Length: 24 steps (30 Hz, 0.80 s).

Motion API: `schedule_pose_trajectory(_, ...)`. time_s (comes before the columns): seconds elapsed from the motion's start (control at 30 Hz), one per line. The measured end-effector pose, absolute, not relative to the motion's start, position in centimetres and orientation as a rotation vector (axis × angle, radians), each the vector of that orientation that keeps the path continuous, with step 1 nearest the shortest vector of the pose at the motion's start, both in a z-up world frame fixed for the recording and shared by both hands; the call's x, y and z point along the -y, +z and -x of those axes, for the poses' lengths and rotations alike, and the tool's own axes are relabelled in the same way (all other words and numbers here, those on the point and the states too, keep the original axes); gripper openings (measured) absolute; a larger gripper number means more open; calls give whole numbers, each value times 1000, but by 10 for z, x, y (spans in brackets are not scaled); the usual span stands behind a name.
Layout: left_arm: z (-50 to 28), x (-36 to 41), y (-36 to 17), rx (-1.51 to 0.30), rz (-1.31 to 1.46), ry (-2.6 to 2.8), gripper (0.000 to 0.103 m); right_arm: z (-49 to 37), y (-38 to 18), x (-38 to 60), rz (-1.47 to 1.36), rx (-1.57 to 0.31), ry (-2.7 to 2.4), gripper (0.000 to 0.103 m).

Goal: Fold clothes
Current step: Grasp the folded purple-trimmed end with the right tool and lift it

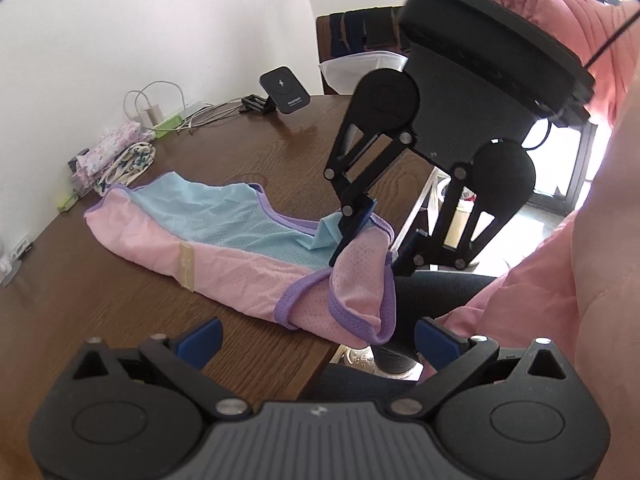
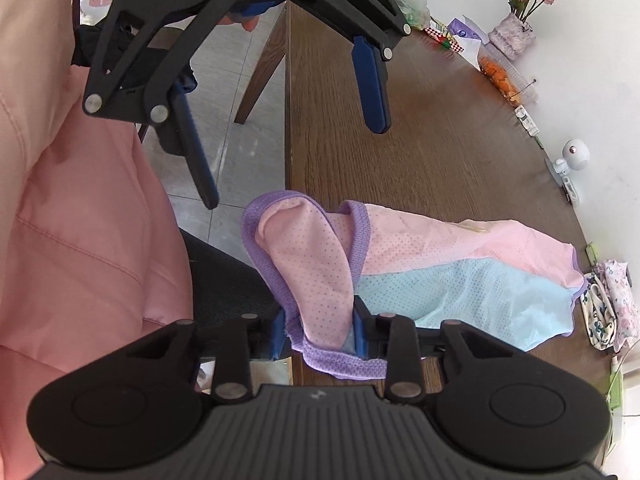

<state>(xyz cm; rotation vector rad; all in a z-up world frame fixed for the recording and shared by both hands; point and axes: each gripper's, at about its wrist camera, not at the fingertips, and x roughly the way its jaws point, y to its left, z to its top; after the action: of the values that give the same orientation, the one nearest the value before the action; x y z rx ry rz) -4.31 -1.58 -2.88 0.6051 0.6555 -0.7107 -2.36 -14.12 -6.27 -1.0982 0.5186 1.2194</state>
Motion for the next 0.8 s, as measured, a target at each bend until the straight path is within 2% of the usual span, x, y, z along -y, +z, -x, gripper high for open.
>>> schedule_pose_trajectory(0.07,45,21,-30,-647,-675,-719,102,16,-56,140,1064,-562,1245,21)
schedule_pose_trajectory(0.23,35,30,-37,-639,-750,-718,100,-7,-41,140,957,-659,1298,16)
schedule_pose_trajectory(0.43,25,42,-48,-627,-840,-735,95,-35,-18,151,785,-722,1319,15)
schedule_pose_trajectory(0.57,16,49,-54,-640,-874,-754,84,-40,-13,151,777,-734,1325,15)
schedule_pose_trajectory(0.7,9,52,-54,-658,-870,-780,64,-44,-8,152,752,-740,1334,15)
schedule_pose_trajectory(0.8,8,50,-52,-674,-852,-809,58,-49,-4,154,729,-748,1343,15)
